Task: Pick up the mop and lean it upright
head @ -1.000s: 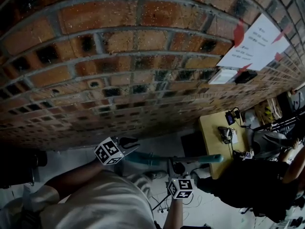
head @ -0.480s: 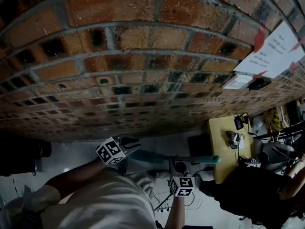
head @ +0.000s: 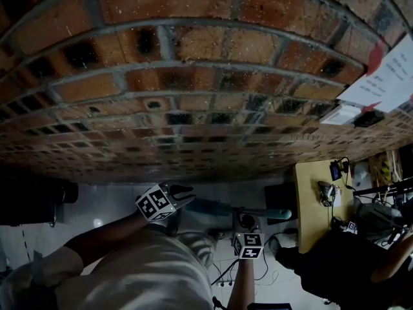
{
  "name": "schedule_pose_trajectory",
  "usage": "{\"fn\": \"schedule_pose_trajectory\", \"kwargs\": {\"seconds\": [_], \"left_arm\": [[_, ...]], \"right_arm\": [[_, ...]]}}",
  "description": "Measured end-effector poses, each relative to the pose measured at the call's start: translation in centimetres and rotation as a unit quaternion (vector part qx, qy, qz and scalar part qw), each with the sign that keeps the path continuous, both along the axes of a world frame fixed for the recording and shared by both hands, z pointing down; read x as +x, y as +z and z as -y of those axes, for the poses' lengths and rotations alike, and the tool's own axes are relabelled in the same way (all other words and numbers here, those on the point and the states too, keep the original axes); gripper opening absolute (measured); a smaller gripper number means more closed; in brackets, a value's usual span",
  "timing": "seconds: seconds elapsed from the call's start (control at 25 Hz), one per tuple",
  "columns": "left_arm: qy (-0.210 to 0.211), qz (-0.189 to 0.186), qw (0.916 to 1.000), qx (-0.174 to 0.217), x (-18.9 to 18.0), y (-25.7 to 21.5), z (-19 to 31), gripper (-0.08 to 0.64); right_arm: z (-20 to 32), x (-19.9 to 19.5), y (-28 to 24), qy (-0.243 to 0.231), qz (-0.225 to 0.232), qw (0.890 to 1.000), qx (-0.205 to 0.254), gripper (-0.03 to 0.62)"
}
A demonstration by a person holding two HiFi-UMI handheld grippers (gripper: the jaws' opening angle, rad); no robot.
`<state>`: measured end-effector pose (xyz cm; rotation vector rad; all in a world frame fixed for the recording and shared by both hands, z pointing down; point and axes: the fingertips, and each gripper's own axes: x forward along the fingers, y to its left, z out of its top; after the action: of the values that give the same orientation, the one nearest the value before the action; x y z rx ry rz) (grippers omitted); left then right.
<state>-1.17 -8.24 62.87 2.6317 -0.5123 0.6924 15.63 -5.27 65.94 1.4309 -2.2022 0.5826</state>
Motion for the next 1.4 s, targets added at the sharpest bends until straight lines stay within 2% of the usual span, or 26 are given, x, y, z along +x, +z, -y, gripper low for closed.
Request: {"fn": "schedule_pose_trajectory", "kwargs": {"seconds": [0.56, 1.0, 1.16, 1.4], "left_arm": [[-0.021, 0.020, 0.9996, -0.008, -0.8, 2.0, -0.2, 0.109], [-0.033, 0.052, 0.9978, -0.023, -2.6, 3.8, -0.4, 0.110], [-0.044, 0.049, 0.9975, -0.025, -2.8, 4.0, -0.3, 0.110], [-0.056, 0.046, 0.9966, -0.040, -3.2, 4.4, -0.3, 0.110]], "right_arm": [[1.7, -1.8, 6.0, -0.045, -0.007, 0.998, -0.035, 0.103], [2.8, -4.0, 10.9, -0.083, -0.017, 0.995, -0.058, 0.103], [2.7, -4.4, 14.1, -0.099, -0.032, 0.991, -0.079, 0.104], [3.8, -5.3, 15.7, -0.105, -0.035, 0.990, -0.084, 0.104]]}}
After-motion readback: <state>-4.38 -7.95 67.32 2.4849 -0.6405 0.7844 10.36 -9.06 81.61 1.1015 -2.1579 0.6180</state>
